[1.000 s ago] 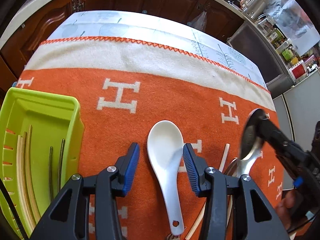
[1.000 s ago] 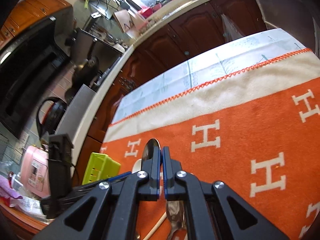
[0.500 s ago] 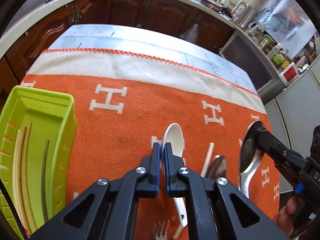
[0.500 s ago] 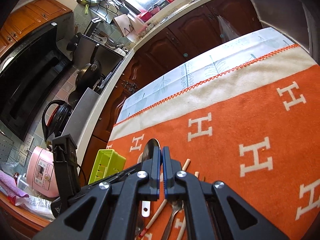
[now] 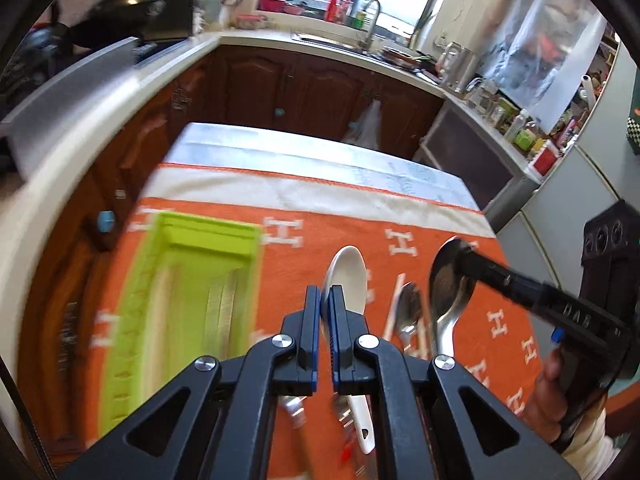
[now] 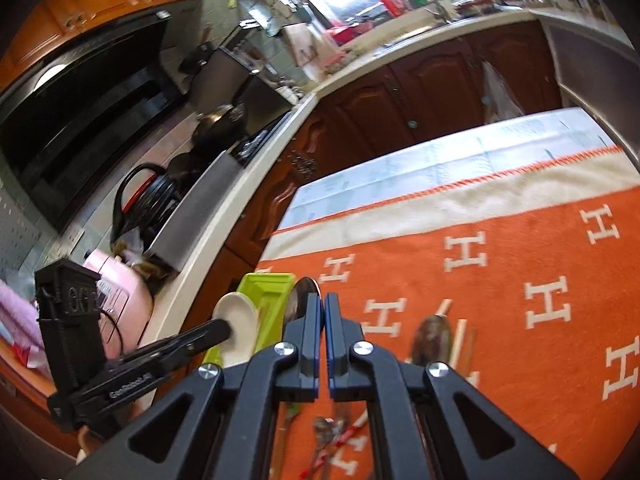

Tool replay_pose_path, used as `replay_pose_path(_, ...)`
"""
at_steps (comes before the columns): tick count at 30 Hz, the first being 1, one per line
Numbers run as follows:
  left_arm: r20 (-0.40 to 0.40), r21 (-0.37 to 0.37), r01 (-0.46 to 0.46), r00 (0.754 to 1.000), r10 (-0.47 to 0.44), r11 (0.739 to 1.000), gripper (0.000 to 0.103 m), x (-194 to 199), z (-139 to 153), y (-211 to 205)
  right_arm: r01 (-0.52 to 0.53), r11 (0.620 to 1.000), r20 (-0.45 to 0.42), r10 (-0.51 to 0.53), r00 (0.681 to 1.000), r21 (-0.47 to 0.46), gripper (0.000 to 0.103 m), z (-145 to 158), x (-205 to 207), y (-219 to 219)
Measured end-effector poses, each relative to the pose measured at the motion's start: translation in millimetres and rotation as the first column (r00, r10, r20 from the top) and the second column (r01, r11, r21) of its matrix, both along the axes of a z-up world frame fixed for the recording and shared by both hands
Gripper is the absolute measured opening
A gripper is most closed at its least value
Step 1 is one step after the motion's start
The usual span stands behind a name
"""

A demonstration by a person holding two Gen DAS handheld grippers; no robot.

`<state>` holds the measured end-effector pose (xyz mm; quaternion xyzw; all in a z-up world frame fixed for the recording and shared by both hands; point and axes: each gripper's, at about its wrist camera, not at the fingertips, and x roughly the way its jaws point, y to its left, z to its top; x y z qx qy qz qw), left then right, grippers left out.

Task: Organize utensils
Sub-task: 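Carry both spoons into the green tray and open both tools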

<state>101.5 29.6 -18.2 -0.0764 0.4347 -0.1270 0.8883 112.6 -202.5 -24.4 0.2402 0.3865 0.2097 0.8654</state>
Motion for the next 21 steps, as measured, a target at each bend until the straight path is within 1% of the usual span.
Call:
replay_pose_path(5,0.039,0.055,-0.06,0.998,0.058,0.997,0.002,-35,21,46,-0.054,0.998,0.036,0.056,0.998,-0.04,0.002,21,-4,41)
replay_pose_path(10,0.037,0.085,-0.107,0.994,0.105,0.991,0.002,-55,21,79,-0.113,0.989,0.05,0.118,0.992,-0.098,0.002,28,0,90)
replay_pose_path(13,0.016,0.098,-0.127,0.992,0.126,0.987,0.002,-60,8,93,-0.141,0.978,0.053,0.151,0.987,-0.15,0.002,25,5,119)
replay_pose_path(15,-0.004,0.104,-0.132,0.991,0.133,0.986,0.002,-60,-4,98,-0.163,0.969,0.045,0.174,0.984,-0.186,0.002,18,10,136)
replay_pose_path(20,-0.084,0.066,-0.124,0.988,0.13,0.99,0.002,-52,-41,108,-0.192,0.935,0.026,0.209,0.978,-0.297,0.002,-5,21,165)
replay_pose_path(21,-0.095,0.063,-0.121,0.987,0.127,0.991,0.002,-48,-46,104,-0.196,0.929,0.023,0.214,0.977,-0.313,0.002,-8,23,168)
